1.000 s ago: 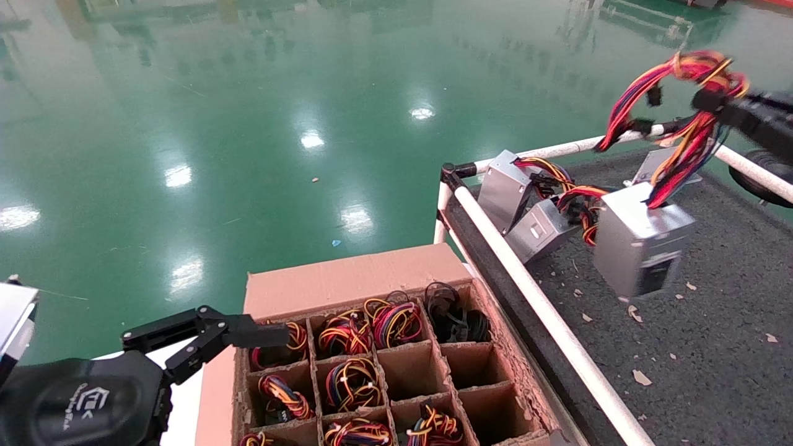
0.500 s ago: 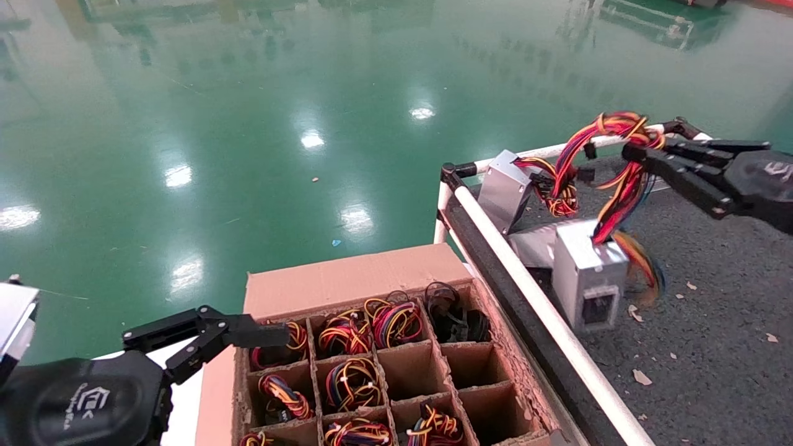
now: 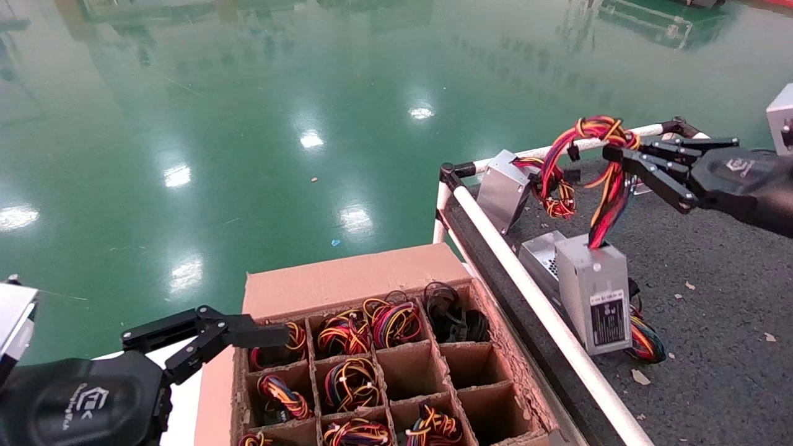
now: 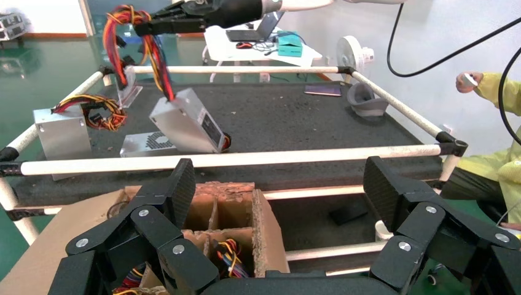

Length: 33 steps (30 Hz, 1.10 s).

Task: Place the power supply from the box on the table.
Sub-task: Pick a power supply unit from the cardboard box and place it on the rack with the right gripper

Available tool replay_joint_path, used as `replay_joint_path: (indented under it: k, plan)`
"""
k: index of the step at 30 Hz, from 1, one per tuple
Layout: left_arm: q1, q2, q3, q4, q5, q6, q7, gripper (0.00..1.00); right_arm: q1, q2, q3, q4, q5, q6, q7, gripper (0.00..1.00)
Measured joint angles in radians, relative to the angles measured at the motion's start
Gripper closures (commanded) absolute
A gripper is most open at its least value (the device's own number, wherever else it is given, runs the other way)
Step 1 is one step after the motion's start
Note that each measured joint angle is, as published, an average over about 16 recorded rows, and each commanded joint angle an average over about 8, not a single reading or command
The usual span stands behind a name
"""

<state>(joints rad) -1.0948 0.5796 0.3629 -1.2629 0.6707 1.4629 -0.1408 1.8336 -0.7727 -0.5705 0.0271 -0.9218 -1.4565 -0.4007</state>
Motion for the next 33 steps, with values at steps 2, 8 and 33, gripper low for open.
replay_joint_path:
  k: [2, 8, 33]
  plan:
    - [0.000, 0.000, 0.000, 0.000, 0.000, 0.000, 0.000, 0.00, 0.005, -0.008, 0.004, -0.007, 0.006, 0.010, 0.002, 1.00]
    - [0.000, 0.000, 0.000, 0.000, 0.000, 0.000, 0.000, 0.00, 0.018, -0.028, 0.022, -0.027, 0.031, 0.042, 0.019, 1.00]
    - [0.000, 0.000, 0.000, 0.000, 0.000, 0.000, 0.000, 0.00, 0.062, -0.055, 0.075, -0.054, 0.110, 0.260, 0.092, 1.00]
